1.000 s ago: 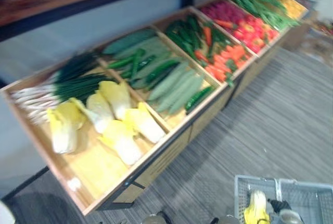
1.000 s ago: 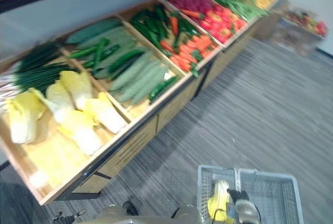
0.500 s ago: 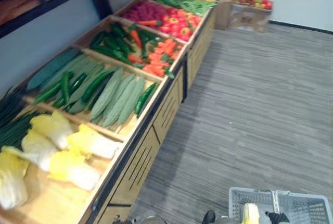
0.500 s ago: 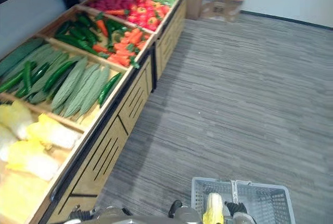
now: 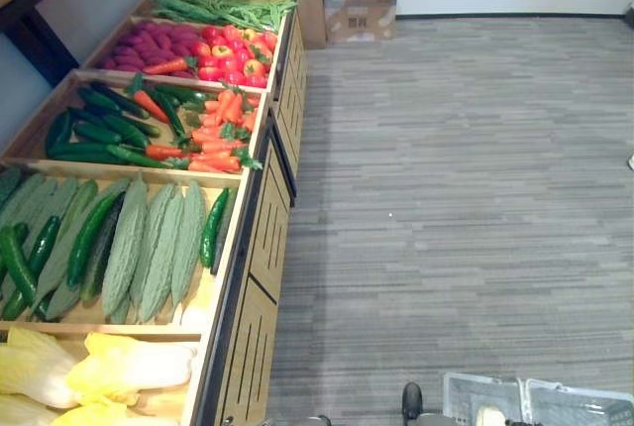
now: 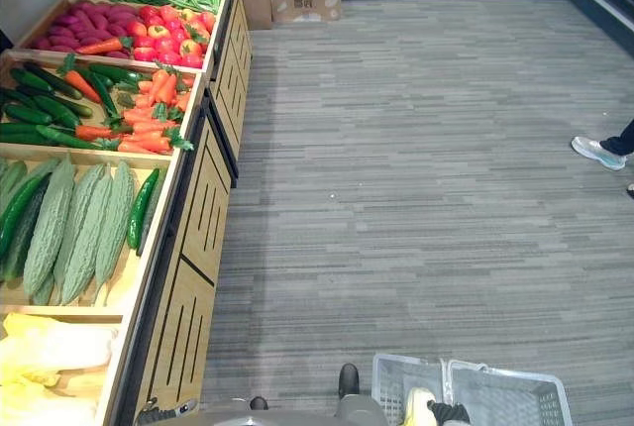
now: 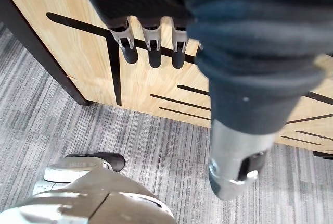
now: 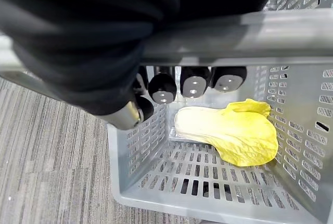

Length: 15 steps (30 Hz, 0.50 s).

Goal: Pick vegetable in the basket

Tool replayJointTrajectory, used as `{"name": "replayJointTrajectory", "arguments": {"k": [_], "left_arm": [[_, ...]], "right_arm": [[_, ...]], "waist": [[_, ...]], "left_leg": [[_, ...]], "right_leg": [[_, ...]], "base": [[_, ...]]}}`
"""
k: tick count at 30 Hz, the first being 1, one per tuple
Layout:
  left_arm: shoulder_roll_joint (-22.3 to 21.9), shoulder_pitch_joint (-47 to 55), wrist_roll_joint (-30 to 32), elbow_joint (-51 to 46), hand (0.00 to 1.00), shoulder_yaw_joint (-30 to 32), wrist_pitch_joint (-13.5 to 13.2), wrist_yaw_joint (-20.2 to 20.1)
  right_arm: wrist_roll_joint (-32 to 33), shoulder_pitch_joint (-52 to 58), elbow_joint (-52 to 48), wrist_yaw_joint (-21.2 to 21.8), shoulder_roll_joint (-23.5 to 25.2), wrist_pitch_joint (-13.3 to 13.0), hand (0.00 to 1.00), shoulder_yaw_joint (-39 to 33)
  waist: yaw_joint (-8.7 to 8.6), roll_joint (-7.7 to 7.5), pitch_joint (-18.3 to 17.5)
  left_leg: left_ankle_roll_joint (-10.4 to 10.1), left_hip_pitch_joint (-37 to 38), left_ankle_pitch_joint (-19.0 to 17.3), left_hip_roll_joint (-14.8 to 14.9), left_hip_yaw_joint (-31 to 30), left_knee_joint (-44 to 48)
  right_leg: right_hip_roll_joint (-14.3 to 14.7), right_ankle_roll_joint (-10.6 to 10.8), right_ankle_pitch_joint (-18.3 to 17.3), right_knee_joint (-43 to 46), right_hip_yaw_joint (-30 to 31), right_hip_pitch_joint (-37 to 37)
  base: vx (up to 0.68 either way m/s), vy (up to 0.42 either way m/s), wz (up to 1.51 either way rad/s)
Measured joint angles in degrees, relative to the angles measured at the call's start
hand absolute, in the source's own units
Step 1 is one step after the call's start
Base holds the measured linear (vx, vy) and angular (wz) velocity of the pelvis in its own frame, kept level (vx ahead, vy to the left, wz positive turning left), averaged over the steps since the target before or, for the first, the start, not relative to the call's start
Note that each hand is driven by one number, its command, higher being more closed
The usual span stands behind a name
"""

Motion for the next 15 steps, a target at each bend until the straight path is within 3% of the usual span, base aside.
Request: {"name": "replayJointTrajectory", "arguments": {"k": [8, 13, 15], "left_arm": [[-0.46, -0.27, 2.37, 0.07, 0.0, -1.78, 0.02, -0.07], [0.31, -0.33, 2.27, 1.1, 0.0, -3.39, 1.47, -2.42], [0.11, -0.04, 2.07, 1.11, 0.0, -2.91, 2.13, -2.33]], "right_arm": [[0.92, 1.88, -0.54, -0.39, 0.66, -0.29, 1.0, -0.06], [2.34, 2.99, -0.49, -2.32, 1.16, -1.37, 1.0, -1.17], [2.48, 3.16, -0.41, -2.48, 1.63, -1.41, 1.0, -1.44]], "waist": [[0.01, -0.15, -0.77], [-0.49, -0.67, -0.91], [-0.43, -0.49, -0.78]], "left_leg": [[0.16, 1.94, -0.29, 0.47, 0.09, -2.62], [-0.32, 2.19, -0.85, 0.63, 0.69, -2.2], [-0.54, 1.92, -3.1, 1.93, 1.7, 1.07]], "right_leg": [[0.56, 0.13, 0.14, -0.17, -0.36, 1.31], [0.73, 0.06, 0.04, 1.26, 0.44, 0.63], [1.7, -0.89, -1.37, 3.04, 1.11, 0.52]], "base": [[-0.06, -0.013, 0.04], [-0.04, -0.002, -0.09], [0.0, -0.021, -0.23]]}}
